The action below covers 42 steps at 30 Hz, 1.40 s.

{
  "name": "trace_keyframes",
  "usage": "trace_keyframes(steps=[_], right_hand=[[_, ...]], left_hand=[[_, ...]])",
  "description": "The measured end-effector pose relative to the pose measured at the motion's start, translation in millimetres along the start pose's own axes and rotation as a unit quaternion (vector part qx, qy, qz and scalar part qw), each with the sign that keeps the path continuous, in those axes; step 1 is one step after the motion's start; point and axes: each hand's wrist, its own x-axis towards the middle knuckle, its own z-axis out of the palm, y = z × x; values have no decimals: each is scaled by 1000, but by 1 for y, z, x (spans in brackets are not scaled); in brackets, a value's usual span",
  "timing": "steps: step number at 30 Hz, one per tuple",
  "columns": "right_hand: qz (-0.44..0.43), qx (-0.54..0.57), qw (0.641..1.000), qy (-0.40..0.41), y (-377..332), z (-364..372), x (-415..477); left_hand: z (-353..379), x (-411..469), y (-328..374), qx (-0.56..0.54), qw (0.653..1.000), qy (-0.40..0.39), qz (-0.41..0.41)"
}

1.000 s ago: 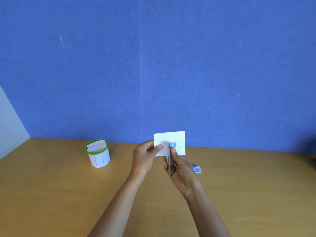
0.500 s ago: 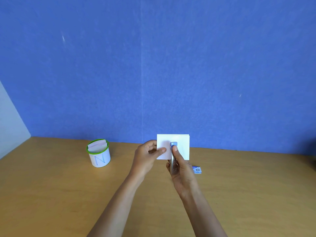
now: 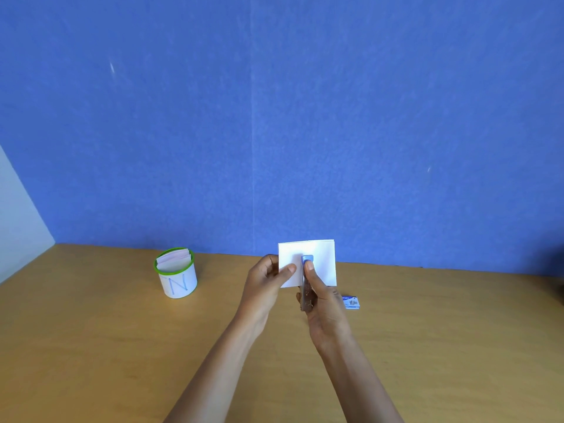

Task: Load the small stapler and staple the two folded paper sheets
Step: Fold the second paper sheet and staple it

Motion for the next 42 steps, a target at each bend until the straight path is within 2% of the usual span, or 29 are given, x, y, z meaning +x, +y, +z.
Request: trace_keyframes(steps=[4,9,12,18,26,32,37,42], right_hand=[[-15,-12,1000,5,0,2,-1],[-20,-21,999,24,2,5,-3],[-22,-22,999,26,3,5,-4],[-23,-36,998,41,4,10,-4],[-41,-16,997,65,-1,18,-2],[-63,-41,997,-3,-9,16,-3],[-67,-49,996,-18,-12,13,-3],[-70,1,996,-61,-11,17,-6]], left_hand=[[6,-3,6,-48,999,-9,-14],[11,-4,13,-41,999,-24,-15],[10,-3,12,-53,998,-11,-27],[15,-5,8,-23,998,52,22],[22,-3,13,-71,994,83,12],[20,-3,15,-49,997,60,16],[17,-2,17,-35,999,16,11],[15,0,13,-47,996,65,30]])
